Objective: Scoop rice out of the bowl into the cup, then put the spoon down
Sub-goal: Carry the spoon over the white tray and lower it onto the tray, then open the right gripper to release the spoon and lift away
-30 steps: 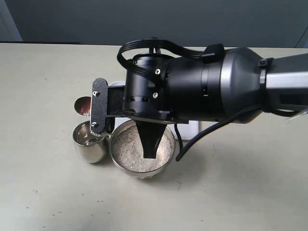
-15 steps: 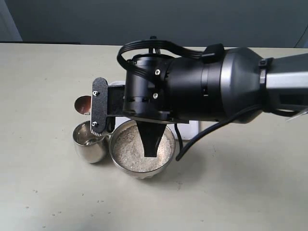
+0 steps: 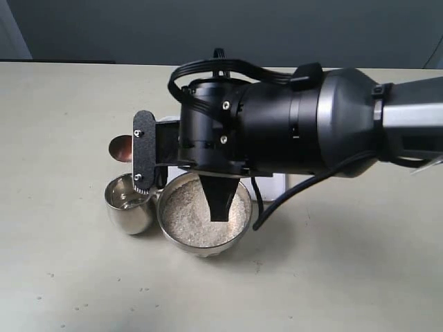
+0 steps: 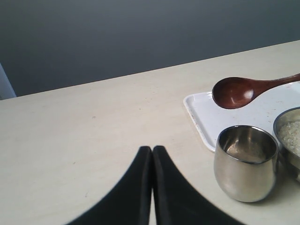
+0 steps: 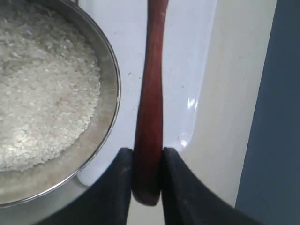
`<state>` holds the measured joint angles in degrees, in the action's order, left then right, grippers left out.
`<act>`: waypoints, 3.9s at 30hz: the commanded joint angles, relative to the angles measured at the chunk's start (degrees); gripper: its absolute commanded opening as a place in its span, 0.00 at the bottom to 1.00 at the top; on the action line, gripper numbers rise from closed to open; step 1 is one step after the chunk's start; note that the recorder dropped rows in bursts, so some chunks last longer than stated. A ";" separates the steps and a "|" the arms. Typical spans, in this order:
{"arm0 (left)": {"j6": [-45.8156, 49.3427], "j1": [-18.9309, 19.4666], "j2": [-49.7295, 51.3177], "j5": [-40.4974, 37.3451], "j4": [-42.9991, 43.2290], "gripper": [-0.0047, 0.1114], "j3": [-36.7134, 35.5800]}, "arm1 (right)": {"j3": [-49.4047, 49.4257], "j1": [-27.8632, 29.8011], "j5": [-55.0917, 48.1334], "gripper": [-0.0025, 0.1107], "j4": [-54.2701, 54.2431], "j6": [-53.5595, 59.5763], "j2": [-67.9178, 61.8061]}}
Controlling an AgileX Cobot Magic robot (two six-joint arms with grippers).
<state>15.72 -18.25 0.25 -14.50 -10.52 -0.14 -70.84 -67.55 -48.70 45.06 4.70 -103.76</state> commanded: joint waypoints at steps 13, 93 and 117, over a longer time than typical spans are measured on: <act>-0.16 -0.28 -0.25 0.70 0.06 0.04 0.14 | -0.33 9.86 2.87 0.02 -3.20 -5.60 0.25; -0.16 -0.28 -0.25 0.70 -0.06 0.04 0.14 | -0.33 26.26 4.51 0.01 -11.94 -0.08 1.88; -0.16 -0.28 -0.25 0.70 0.04 0.04 0.14 | -0.33 26.26 -11.89 0.01 -41.65 -8.04 41.36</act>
<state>15.72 -18.25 0.25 -14.50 -10.52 -0.14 -70.84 -41.54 -57.20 8.02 -3.08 -64.82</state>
